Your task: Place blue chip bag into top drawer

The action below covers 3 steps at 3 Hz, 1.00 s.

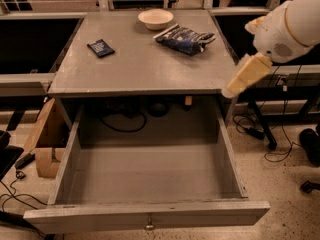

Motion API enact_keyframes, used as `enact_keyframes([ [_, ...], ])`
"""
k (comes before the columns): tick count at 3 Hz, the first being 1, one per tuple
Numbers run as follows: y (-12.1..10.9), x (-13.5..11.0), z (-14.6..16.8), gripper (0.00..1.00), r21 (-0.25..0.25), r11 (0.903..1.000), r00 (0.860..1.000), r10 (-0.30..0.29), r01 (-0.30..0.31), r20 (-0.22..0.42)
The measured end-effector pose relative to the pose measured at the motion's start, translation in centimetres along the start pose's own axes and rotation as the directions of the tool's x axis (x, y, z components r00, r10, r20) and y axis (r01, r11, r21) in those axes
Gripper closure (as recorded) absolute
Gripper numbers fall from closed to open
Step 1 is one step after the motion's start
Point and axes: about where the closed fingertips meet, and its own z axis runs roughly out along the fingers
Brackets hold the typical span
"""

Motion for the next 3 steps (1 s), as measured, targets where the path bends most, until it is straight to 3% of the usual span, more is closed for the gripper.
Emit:
enact_keyframes([
  [1,-4.8,-2.5,3.6,0.0,0.104,0.9909,0.994,0.076,-0.085,0.084],
  [2,-9.1,-3.6,7.2,0.0,0.17,0.9641,0.969,0.175,-0.204,0.172],
  [3,-11.8,-2.5,10.8,0.0,0.19,0.9375,0.94,0.244,-0.292,0.239],
])
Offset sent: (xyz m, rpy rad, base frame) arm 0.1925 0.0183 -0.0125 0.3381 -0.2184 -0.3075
